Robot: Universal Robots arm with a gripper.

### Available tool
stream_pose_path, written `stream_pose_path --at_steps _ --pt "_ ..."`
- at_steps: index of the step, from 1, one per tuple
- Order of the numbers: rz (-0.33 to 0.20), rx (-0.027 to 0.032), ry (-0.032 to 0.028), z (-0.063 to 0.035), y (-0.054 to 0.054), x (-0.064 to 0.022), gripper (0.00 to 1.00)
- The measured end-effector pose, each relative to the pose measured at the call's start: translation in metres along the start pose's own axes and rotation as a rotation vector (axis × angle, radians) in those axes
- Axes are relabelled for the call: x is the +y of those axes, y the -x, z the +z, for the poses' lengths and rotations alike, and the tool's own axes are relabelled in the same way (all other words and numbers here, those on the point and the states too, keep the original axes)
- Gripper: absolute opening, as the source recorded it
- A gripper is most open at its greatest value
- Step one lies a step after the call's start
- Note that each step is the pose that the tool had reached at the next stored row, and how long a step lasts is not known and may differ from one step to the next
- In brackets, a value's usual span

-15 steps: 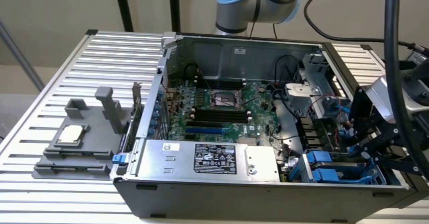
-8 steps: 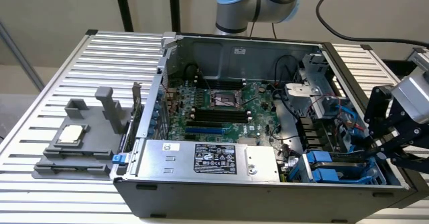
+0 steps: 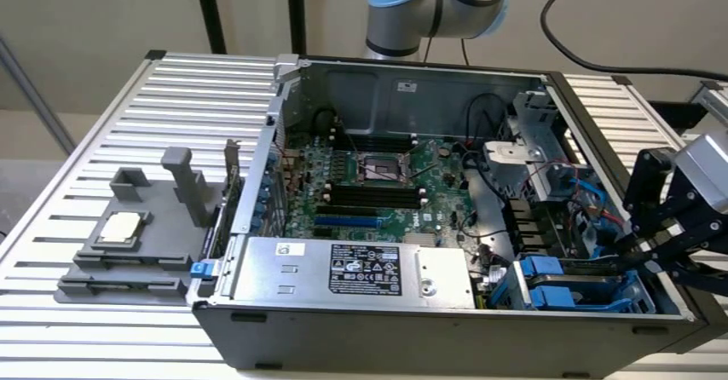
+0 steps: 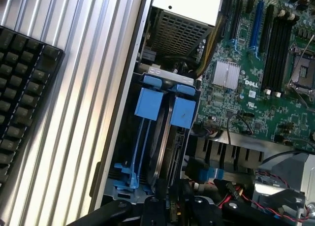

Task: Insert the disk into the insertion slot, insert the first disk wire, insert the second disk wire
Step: 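Insert the first disk wire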

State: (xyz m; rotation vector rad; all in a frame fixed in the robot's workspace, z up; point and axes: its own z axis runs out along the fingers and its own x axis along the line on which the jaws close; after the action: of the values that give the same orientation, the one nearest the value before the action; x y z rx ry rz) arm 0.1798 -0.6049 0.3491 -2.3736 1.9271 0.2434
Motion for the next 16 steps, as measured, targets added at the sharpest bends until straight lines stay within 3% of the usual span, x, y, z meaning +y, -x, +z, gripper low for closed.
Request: stream_pose_path --at_steps 2,3,8,9,16 --pt "-0.001 0.0000 0.0001 0.0009 -0.0002 0.0000 0.23" --pt "-0.001 0.0000 0.0002 0.0014 -0.0003 0.0000 0.16" --pt "-0.004 -0.0002 0.0006 0.0027 -0.0006 -0.0001 0.15" --pt "-0.004 -0.0002 0.0007 0.0027 -0.0006 0.0000 0.10" --pt "-0.006 0.0000 0.0010 -0.0014 0.0001 0.0005 0.11"
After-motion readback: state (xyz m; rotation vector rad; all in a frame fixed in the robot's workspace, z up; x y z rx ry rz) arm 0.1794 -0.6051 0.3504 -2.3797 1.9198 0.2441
